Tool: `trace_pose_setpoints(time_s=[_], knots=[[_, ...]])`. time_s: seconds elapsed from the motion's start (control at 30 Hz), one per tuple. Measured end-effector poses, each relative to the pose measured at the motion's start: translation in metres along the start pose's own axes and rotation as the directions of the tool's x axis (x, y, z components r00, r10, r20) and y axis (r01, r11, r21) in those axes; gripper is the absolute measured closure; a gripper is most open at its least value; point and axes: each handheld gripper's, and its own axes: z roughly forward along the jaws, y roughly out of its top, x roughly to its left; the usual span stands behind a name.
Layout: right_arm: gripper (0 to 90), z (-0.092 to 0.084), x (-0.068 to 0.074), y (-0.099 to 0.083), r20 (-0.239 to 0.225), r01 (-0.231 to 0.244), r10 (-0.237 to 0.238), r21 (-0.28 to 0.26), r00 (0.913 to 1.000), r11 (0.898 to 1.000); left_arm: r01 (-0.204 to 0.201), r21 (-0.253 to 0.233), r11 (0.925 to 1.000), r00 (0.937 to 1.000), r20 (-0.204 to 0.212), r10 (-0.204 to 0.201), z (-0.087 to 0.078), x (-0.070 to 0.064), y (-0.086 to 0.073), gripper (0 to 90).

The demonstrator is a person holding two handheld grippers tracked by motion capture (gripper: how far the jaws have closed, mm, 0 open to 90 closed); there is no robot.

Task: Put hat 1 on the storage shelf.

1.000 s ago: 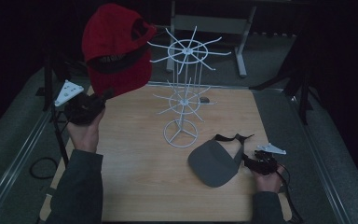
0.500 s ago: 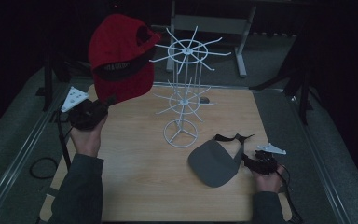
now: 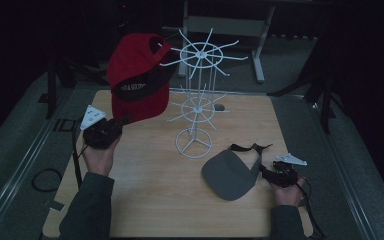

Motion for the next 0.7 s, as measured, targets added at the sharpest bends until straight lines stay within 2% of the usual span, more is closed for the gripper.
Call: trace_pose_setpoints(time_s=[0.23,0.5,0.7], knots=[[39.7,0.0000,0.0000,0.0000,0.000,0.000,0.000,0.000,1.0000,1.000,-0.001,0.034,0.9994,1.0000,0.004,0.001,0.0061,0.0005,-0.0094,85.1],[39.7,0.0000,0.0000,0.0000,-0.001,0.001,-0.001,0.001,1.0000,1.000,-0.003,0.026,0.9997,1.0000,0.008,0.003,0.0044,0.0015,-0.0097,83.2],[39.6,-0.0001,0.0001,-0.0001,-0.002,0.000,0.000,0.001,1.0000,1.000,0.002,0.004,1.0000,0.9999,0.011,-0.002,0.0002,0.0027,-0.0074,71.0]])
